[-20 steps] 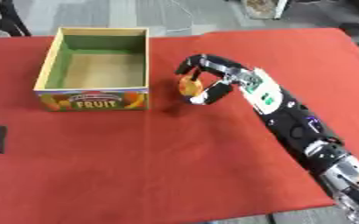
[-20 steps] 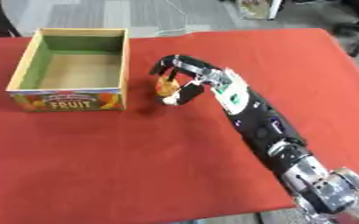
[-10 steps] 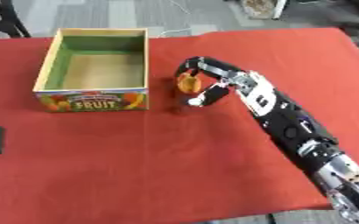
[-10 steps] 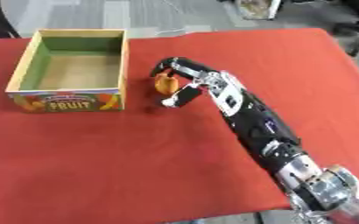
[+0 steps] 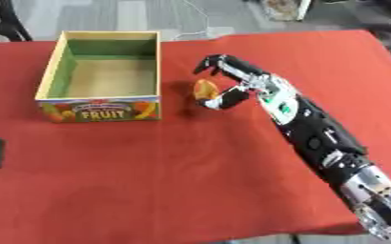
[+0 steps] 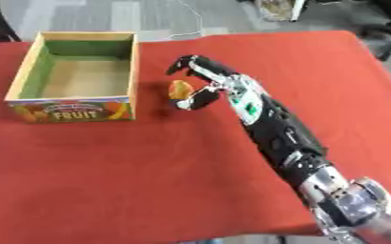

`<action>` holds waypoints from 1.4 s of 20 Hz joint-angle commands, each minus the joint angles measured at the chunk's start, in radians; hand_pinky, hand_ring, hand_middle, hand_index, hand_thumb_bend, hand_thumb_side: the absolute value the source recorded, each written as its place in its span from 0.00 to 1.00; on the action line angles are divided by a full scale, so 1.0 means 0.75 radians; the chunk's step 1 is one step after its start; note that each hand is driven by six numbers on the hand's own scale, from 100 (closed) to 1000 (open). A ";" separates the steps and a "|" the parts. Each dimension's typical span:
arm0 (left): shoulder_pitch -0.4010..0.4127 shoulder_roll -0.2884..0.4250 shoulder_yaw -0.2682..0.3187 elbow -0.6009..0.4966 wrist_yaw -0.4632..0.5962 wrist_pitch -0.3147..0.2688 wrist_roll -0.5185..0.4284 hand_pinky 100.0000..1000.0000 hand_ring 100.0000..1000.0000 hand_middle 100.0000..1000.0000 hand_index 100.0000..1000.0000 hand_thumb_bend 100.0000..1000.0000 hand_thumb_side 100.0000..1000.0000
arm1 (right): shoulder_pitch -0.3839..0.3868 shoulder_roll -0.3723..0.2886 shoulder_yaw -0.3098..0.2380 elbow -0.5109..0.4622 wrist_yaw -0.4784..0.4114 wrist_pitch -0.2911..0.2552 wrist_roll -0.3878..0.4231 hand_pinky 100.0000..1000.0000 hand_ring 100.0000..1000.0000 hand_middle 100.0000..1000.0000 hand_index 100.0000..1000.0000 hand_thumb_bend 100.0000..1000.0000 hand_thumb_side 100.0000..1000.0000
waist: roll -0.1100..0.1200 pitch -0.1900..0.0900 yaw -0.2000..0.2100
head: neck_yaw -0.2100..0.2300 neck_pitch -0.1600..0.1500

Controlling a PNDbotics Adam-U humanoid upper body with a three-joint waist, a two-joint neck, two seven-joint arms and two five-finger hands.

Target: Pick up objects on the table and place them in the box.

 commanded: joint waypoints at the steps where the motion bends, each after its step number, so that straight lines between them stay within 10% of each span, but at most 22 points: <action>1: -0.011 0.006 0.003 -0.016 0.008 0.000 0.000 0.42 0.43 0.45 0.45 0.32 0.27 | -0.028 -0.024 -0.016 0.016 0.041 0.002 0.000 0.75 0.85 0.75 0.78 0.34 0.10 | 0.003 -0.024 0.002 | -0.004 0.006; 12: -0.009 0.004 0.003 -0.017 0.008 0.003 -0.001 0.42 0.43 0.45 0.45 0.32 0.27 | -0.015 -0.014 -0.030 0.091 0.137 -0.012 -0.009 0.59 0.69 0.62 0.72 0.18 0.00 | -0.001 -0.023 0.004 | -0.005 0.007; 20: -0.008 0.004 0.004 -0.016 0.008 0.004 0.000 0.42 0.43 0.45 0.45 0.32 0.27 | -0.011 -0.015 -0.042 0.093 0.135 0.010 -0.122 0.21 0.28 0.27 0.42 0.00 0.00 | -0.002 -0.022 0.005 | -0.006 0.006; 28: -0.006 0.006 0.005 -0.017 0.007 0.005 0.001 0.42 0.43 0.45 0.44 0.32 0.27 | -0.062 -0.056 -0.023 -0.067 0.022 0.026 -0.232 0.19 0.26 0.20 0.36 0.00 0.00 | -0.007 -0.024 0.003 | -0.005 0.006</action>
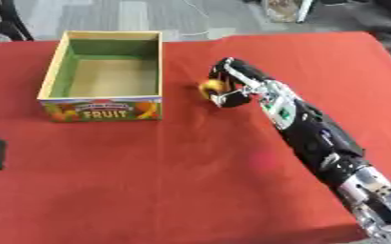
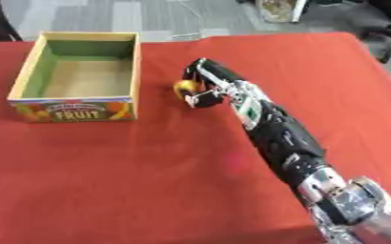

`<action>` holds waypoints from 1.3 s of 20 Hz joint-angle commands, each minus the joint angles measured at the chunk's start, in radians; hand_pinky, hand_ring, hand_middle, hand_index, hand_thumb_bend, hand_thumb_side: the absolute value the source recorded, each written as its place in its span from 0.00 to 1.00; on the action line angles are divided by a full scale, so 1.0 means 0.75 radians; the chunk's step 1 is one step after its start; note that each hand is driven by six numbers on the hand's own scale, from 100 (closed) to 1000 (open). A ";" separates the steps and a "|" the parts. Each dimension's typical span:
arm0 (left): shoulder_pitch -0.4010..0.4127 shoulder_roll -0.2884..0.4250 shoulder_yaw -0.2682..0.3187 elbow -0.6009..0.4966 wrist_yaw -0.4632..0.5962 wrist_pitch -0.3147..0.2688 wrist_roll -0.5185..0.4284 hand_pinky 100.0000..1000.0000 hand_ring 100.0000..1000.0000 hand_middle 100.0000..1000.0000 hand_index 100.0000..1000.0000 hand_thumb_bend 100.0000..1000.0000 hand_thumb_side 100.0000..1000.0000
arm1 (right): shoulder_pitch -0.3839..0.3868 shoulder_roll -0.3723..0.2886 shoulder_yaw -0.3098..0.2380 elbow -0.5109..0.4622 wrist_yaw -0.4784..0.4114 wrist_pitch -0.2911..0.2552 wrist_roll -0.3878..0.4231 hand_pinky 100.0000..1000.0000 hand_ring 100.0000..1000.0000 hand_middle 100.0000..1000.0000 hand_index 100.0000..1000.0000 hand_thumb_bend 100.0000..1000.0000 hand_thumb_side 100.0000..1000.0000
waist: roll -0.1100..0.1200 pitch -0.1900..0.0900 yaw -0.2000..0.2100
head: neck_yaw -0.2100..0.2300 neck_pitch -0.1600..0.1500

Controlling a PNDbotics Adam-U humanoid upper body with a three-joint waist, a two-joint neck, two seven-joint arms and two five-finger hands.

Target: Pick up objects on the table and place them in the box.

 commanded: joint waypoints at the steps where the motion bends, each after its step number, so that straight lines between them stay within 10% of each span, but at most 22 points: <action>1: -0.009 0.016 0.005 -0.017 0.007 0.003 0.002 0.42 0.43 0.45 0.44 0.32 0.27 | -0.066 -0.061 0.007 -0.113 -0.066 0.008 -0.008 0.19 0.26 0.20 0.36 0.00 0.00 | 0.001 -0.024 0.001 | -0.002 0.006; 9: -0.026 0.008 -0.019 -0.015 0.011 0.003 -0.020 0.42 0.43 0.45 0.44 0.32 0.27 | -0.197 -0.031 0.032 -0.190 -0.166 0.038 0.050 0.20 0.26 0.21 0.36 0.00 0.00 | -0.006 -0.024 0.072 | -0.025 -0.011; 19: -0.110 -0.011 -0.096 -0.018 0.028 -0.004 -0.101 0.42 0.43 0.45 0.44 0.32 0.27 | -0.299 0.053 0.012 -0.044 -0.031 0.013 0.054 0.21 0.27 0.22 0.38 0.00 0.00 | -0.040 0.024 0.299 | -0.186 -0.052; 26: -0.133 -0.017 -0.105 -0.025 0.030 -0.002 -0.114 0.42 0.43 0.45 0.44 0.32 0.27 | -0.304 0.098 -0.017 0.093 0.149 -0.026 0.053 0.42 0.47 0.41 0.53 0.01 0.00 | -0.054 0.056 0.360 | -0.246 -0.057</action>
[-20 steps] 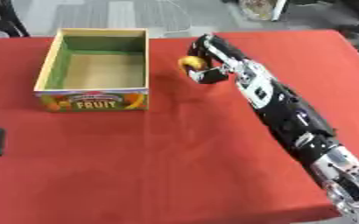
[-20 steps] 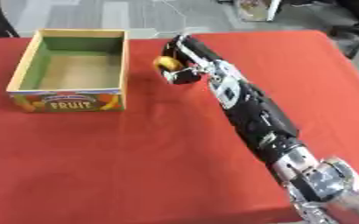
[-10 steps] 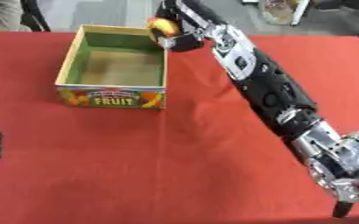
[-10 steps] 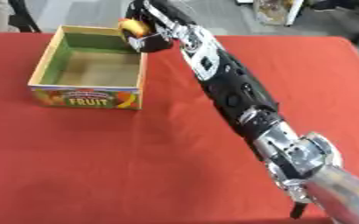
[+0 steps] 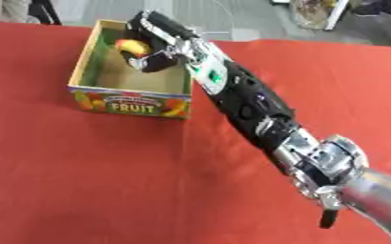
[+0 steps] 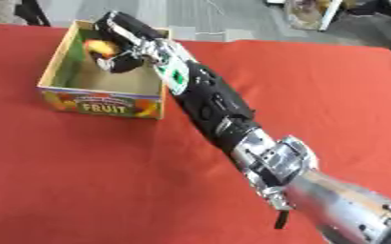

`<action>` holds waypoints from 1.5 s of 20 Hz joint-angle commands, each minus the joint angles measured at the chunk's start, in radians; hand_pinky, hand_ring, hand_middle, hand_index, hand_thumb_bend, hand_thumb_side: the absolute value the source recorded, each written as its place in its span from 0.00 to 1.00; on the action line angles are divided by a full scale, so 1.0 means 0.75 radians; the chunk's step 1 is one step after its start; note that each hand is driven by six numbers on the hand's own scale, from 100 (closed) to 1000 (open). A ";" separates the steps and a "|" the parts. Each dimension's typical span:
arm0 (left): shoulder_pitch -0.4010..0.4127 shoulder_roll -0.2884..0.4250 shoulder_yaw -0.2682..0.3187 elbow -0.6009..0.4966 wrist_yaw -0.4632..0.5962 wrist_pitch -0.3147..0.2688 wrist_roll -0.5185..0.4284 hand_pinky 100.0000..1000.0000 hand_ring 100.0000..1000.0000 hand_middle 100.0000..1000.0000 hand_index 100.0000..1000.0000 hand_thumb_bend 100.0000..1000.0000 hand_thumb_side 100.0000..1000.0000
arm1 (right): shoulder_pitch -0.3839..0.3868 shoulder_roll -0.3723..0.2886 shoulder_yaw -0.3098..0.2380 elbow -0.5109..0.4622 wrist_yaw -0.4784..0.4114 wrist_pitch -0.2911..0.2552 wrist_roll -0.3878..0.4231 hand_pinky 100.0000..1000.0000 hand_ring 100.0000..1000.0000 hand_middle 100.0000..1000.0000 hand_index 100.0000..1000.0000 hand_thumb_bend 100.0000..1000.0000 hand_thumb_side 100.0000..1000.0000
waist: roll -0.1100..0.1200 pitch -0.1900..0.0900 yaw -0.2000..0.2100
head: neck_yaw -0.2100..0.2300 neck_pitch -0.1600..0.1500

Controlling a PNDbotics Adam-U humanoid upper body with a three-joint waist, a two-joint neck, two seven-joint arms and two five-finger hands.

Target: Pick up objects on the table and place them in the box.

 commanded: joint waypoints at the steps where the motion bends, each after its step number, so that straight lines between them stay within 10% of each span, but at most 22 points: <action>1: -0.022 0.007 -0.005 -0.025 0.006 -0.001 -0.007 0.42 0.43 0.45 0.44 0.32 0.27 | -0.033 -0.006 -0.025 0.037 0.098 -0.018 -0.009 0.43 0.49 0.42 0.54 0.05 0.00 | 0.006 -0.016 0.002 | -0.014 -0.015; 6: -0.023 0.007 -0.002 -0.027 0.004 0.002 -0.006 0.42 0.43 0.45 0.44 0.32 0.27 | -0.030 -0.005 -0.037 0.055 0.237 0.004 -0.098 0.70 0.77 0.71 0.76 0.43 0.14 | 0.001 -0.009 -0.009 | -0.005 -0.020; 11: -0.023 0.007 -0.002 -0.027 0.004 0.003 -0.007 0.42 0.43 0.45 0.44 0.32 0.27 | -0.030 -0.001 -0.040 0.062 0.284 0.006 -0.137 0.70 0.77 0.71 0.76 0.43 0.14 | 0.001 -0.009 -0.011 | -0.004 -0.020; 12: -0.023 0.007 -0.002 -0.027 0.004 0.003 -0.007 0.42 0.43 0.45 0.44 0.32 0.27 | -0.031 -0.001 -0.041 0.063 0.286 0.006 -0.139 0.89 0.95 0.90 0.93 0.60 0.42 | 0.001 -0.009 -0.012 | -0.005 -0.020; 30: 0.008 0.021 0.024 -0.026 -0.001 0.007 0.018 0.42 0.43 0.45 0.44 0.32 0.27 | 0.003 -0.057 0.011 -0.246 0.065 0.090 -0.241 0.83 0.91 0.85 0.90 0.55 0.30 | 0.013 -0.032 -0.144 | 0.026 -0.009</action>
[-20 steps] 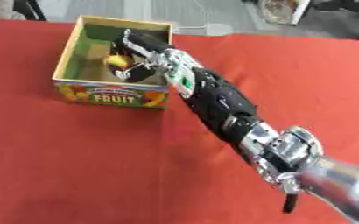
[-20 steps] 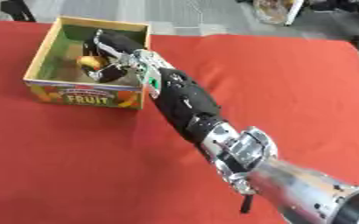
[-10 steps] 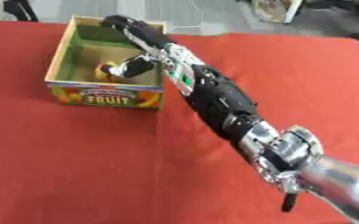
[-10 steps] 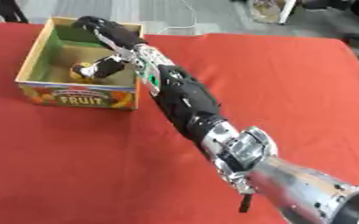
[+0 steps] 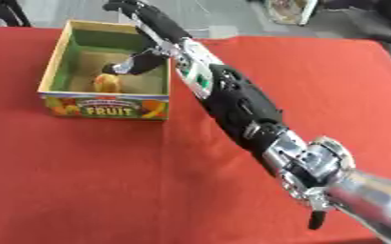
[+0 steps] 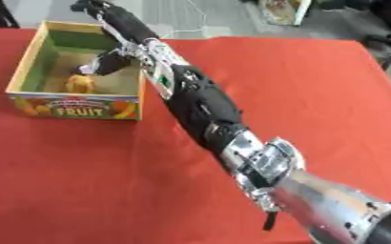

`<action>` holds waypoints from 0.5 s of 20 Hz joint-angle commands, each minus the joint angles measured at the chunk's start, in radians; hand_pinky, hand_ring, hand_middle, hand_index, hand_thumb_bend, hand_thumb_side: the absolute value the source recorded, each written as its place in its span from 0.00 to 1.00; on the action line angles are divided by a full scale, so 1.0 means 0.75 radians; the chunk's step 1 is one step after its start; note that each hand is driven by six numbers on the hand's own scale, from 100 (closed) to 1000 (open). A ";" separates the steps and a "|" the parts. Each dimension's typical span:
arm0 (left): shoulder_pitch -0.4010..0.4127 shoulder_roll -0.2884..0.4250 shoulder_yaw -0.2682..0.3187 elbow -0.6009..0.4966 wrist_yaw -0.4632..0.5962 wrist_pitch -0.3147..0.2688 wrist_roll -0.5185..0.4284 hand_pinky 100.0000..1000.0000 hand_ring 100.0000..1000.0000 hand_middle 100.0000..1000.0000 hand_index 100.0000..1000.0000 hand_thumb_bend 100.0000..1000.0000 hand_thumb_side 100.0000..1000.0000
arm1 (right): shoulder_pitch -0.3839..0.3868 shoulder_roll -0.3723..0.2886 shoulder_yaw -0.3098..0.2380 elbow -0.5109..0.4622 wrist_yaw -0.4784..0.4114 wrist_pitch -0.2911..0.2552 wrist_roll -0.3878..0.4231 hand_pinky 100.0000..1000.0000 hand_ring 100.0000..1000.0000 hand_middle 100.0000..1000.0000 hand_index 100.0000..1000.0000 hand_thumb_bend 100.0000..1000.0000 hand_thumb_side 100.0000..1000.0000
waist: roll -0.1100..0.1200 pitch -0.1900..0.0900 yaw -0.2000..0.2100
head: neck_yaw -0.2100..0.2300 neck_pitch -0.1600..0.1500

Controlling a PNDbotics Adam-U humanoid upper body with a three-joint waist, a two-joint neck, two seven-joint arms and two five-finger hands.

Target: Pick up objects on the table and place them in the box.

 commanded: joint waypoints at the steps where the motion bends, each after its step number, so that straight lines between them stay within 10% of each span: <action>1: -0.001 0.022 0.020 -0.025 -0.002 0.000 0.014 0.42 0.43 0.45 0.44 0.32 0.27 | -0.005 -0.050 0.006 -0.108 -0.076 0.003 0.040 0.82 0.90 0.85 0.90 0.54 0.28 | 0.015 -0.031 -0.022 | 0.019 -0.002; 10: 0.031 0.036 0.061 -0.026 -0.011 0.005 0.057 0.42 0.43 0.45 0.44 0.32 0.27 | 0.210 -0.142 0.017 -0.416 -0.276 0.010 0.073 0.71 0.83 0.75 0.85 0.49 0.20 | 0.023 -0.044 -0.152 | 0.109 -0.002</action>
